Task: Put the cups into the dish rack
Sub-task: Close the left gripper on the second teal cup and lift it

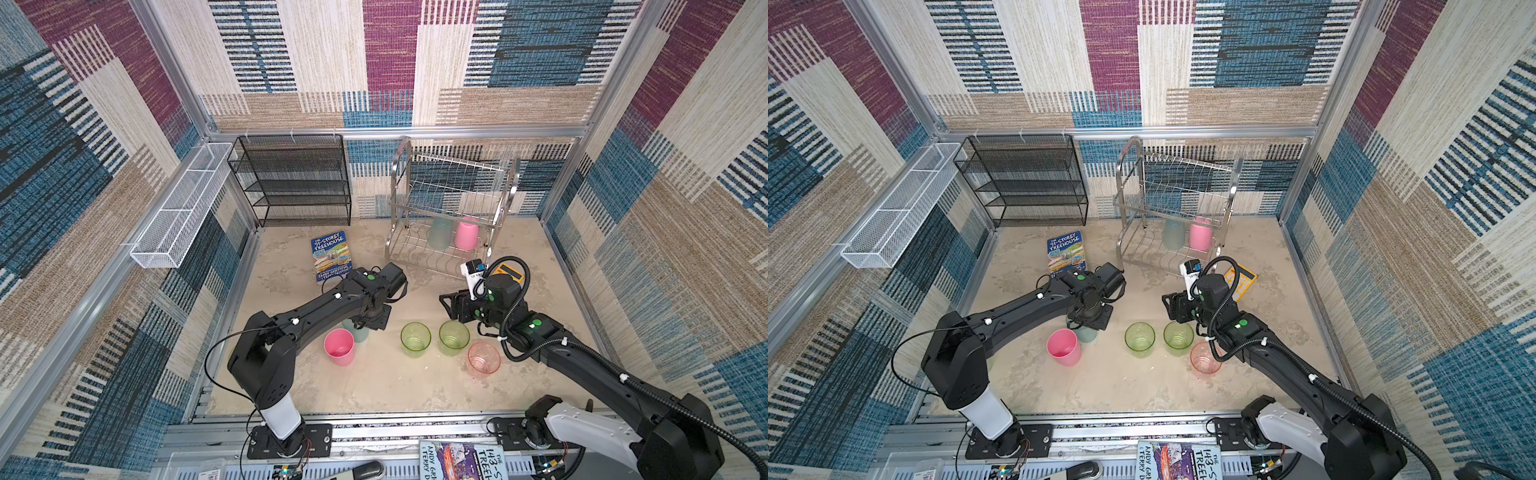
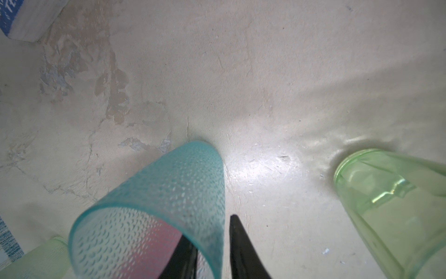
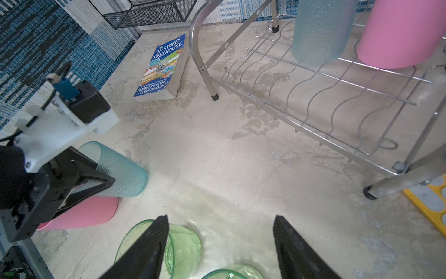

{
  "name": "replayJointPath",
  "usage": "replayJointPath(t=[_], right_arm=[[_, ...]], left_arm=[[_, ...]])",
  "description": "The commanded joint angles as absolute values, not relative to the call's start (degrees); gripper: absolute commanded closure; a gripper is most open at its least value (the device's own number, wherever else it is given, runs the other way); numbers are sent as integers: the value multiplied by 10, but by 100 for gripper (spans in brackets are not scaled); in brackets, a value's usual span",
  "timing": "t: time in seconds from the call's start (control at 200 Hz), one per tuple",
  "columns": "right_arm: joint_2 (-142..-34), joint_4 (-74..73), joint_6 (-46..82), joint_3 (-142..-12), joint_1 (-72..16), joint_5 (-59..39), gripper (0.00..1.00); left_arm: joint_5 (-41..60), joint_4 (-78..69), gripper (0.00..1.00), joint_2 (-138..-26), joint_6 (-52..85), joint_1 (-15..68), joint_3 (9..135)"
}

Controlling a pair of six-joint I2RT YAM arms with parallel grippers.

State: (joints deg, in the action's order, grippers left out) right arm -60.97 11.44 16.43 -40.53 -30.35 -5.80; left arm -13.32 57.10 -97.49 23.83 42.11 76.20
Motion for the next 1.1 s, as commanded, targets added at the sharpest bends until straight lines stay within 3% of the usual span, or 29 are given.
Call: replayJointPath(t=[0.0,0.471,0.686,1.097], right_arm=[[-606,97,171,-405,-304,-49,28],[-622,94,171,-417,-305,-38,28],[-631,94,175,-422,-305,-31,28],[-639,89,202,-432,-304,-20,28]], left_arm=[[-142,555,76,-975,238,419,754],[-136,555,91,-955,212,416,771],[-112,558,91,-935,192,416,811],[42,473,91,-895,199,345,842]])
